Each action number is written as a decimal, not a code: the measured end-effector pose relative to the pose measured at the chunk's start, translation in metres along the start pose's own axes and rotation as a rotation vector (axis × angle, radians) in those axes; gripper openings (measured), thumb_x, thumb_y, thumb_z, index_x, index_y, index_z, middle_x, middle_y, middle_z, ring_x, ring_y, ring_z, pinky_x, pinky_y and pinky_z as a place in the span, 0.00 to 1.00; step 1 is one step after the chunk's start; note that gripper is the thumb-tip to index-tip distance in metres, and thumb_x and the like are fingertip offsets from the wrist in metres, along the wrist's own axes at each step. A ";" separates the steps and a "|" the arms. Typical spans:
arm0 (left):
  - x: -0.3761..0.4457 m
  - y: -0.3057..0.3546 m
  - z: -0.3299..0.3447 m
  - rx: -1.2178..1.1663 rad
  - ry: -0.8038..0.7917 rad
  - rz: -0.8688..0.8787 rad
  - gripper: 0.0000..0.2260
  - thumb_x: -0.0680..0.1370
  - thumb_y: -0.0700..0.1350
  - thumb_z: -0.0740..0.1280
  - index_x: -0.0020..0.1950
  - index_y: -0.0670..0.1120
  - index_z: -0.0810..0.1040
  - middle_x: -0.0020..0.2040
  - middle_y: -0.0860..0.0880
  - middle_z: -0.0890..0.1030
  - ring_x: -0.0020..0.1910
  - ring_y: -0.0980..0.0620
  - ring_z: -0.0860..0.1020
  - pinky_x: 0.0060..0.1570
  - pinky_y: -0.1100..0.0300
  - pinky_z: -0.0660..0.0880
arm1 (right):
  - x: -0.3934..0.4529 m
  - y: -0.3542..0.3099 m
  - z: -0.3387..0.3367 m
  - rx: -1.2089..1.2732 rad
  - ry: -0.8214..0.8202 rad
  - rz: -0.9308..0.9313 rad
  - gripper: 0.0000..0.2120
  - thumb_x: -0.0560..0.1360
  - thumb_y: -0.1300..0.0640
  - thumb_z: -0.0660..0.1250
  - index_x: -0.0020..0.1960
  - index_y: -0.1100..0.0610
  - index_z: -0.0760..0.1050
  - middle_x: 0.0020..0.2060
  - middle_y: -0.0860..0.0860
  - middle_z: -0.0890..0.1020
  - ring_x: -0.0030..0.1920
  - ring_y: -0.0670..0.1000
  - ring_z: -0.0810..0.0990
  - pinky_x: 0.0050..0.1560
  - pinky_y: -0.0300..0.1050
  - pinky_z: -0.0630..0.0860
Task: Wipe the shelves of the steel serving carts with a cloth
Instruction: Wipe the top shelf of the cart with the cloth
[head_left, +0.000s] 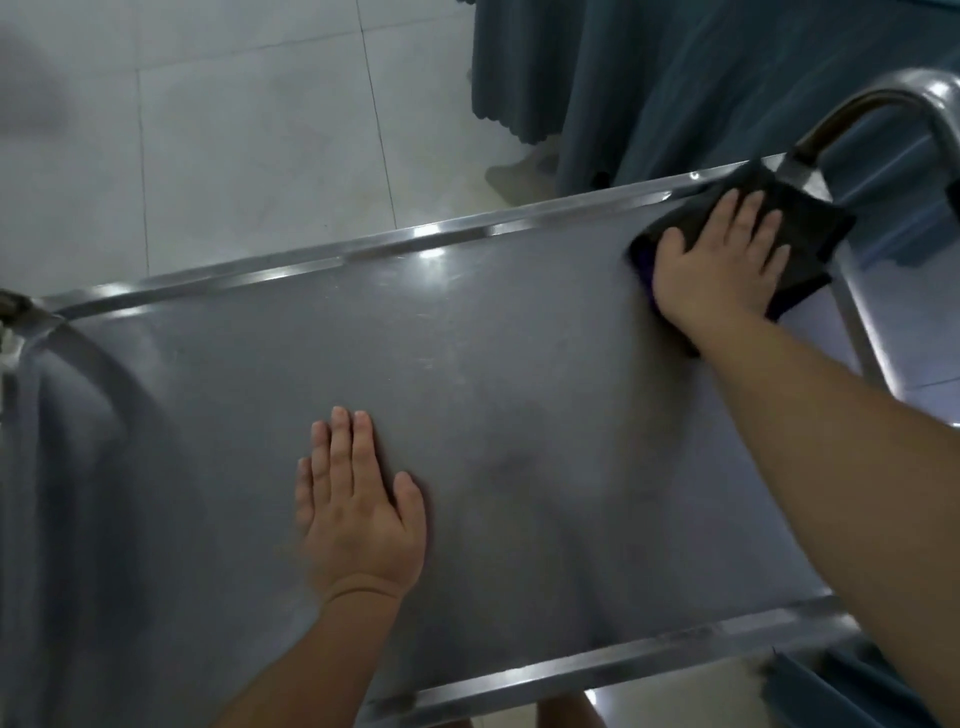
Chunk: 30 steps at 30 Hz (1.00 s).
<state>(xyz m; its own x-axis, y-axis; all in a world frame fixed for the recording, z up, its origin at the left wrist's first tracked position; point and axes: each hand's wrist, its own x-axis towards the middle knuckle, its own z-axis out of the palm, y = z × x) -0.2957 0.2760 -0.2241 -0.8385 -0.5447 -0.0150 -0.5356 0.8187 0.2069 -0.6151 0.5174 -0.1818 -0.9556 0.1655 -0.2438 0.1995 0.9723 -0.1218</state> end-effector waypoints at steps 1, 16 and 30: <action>0.001 0.000 0.000 0.004 0.004 -0.002 0.33 0.81 0.55 0.53 0.85 0.44 0.60 0.85 0.46 0.58 0.85 0.46 0.54 0.83 0.44 0.52 | -0.013 -0.021 0.008 0.012 0.009 -0.031 0.39 0.81 0.38 0.46 0.85 0.56 0.43 0.84 0.55 0.45 0.84 0.59 0.43 0.81 0.63 0.43; 0.000 0.001 -0.004 0.025 -0.062 -0.032 0.32 0.82 0.55 0.53 0.86 0.47 0.56 0.86 0.49 0.55 0.85 0.50 0.50 0.84 0.48 0.47 | -0.116 -0.229 0.070 -0.262 -0.181 -1.446 0.32 0.83 0.39 0.46 0.85 0.45 0.46 0.84 0.43 0.48 0.84 0.48 0.42 0.82 0.54 0.38; 0.002 0.001 -0.005 -0.018 0.008 -0.014 0.32 0.80 0.54 0.55 0.84 0.46 0.61 0.85 0.46 0.60 0.84 0.45 0.56 0.82 0.44 0.53 | 0.050 0.037 -0.027 -0.153 -0.041 -0.546 0.36 0.81 0.36 0.48 0.85 0.45 0.43 0.85 0.45 0.45 0.84 0.51 0.42 0.82 0.55 0.42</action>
<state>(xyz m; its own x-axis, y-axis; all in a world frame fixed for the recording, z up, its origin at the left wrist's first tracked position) -0.2974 0.2744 -0.2188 -0.8299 -0.5578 -0.0105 -0.5457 0.8076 0.2239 -0.6613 0.5665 -0.1722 -0.9016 -0.3713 -0.2221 -0.3576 0.9285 -0.1003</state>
